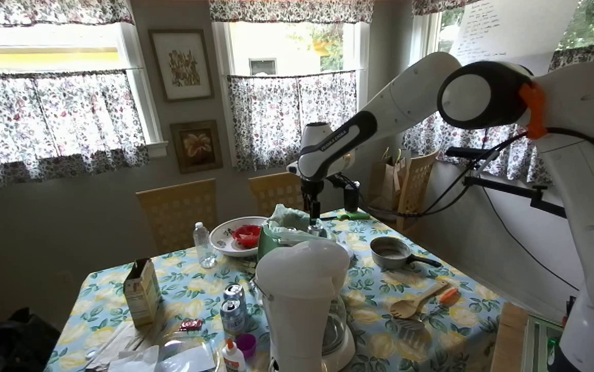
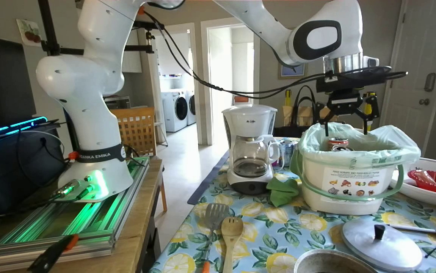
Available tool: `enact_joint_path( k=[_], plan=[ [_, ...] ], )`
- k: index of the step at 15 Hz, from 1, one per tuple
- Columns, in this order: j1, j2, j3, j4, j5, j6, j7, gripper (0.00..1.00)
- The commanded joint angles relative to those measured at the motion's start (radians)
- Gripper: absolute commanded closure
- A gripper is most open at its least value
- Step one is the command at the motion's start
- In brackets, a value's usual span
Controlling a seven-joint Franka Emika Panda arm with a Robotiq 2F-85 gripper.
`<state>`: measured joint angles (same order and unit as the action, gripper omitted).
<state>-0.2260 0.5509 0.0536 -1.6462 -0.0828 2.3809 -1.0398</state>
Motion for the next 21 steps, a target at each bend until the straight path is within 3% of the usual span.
enact_joint_path(
  k=[1,7,13,21],
  plan=[
    [0.010,0.024,-0.012,0.011,-0.019,-0.017,-0.065,0.00],
    [0.043,0.043,-0.032,0.015,-0.060,-0.007,-0.073,0.00],
    [0.094,0.061,-0.096,0.024,-0.173,0.004,-0.019,0.00],
    [0.100,0.080,-0.092,0.029,-0.188,0.000,-0.030,0.00]
  ],
)
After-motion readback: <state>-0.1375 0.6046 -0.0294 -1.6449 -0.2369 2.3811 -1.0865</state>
